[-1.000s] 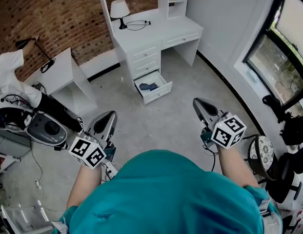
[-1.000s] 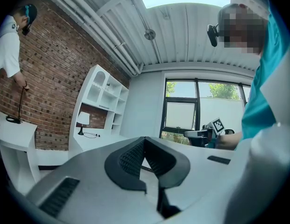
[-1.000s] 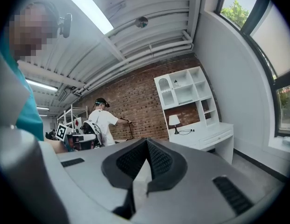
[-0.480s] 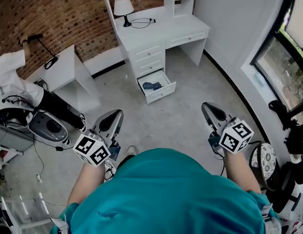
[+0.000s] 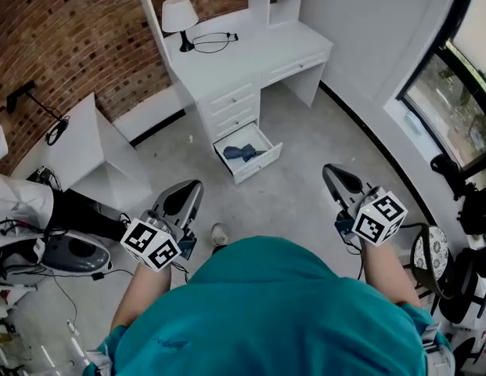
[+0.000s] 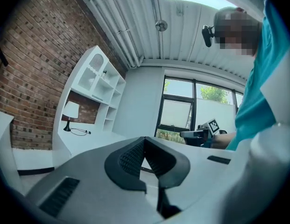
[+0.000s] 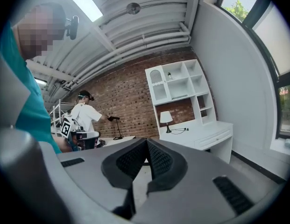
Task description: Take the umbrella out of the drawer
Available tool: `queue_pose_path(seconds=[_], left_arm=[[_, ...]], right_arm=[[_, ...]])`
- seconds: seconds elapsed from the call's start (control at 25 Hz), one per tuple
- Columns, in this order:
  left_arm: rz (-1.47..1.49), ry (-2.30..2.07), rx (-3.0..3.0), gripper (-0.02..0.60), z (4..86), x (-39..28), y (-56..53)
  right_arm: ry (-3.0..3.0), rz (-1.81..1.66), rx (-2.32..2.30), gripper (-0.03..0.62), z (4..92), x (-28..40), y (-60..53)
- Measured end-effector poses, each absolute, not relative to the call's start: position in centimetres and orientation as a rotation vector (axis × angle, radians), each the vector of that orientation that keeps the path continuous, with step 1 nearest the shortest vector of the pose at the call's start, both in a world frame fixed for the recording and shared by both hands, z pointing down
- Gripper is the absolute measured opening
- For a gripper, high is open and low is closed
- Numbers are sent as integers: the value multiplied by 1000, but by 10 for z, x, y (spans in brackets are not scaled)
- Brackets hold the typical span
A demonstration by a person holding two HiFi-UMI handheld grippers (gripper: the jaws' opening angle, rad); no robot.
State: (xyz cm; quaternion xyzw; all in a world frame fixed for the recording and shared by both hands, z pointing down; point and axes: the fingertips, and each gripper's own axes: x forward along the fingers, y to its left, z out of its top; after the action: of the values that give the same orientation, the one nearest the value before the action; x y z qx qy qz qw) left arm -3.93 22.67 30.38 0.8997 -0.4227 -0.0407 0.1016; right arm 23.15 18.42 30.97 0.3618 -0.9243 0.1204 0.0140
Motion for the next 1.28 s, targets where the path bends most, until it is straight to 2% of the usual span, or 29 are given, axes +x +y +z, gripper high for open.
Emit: queue_pose_path(seconds=[0.24,0.52,0.76,1.04,1.28], left_arm=[[-64,-1037,2747,9,293,-108,108],[-39,-916,2761,9,295,-142,4],[-23,-901,2713,9,308,-140,-57],[31,-1029,2667,9,325,-91,-123],[-37,-1218,2456,9,351,-61,-163]], right_arm=[[-2839,403,1260,20,295,147,90],[-2760,470,1336,20,300,106,6],[-2733,536,1329,20,311,108,-52],[-2786,523,1204,20,328,150,-129],[-2827,462,947,20,350,174,-197]])
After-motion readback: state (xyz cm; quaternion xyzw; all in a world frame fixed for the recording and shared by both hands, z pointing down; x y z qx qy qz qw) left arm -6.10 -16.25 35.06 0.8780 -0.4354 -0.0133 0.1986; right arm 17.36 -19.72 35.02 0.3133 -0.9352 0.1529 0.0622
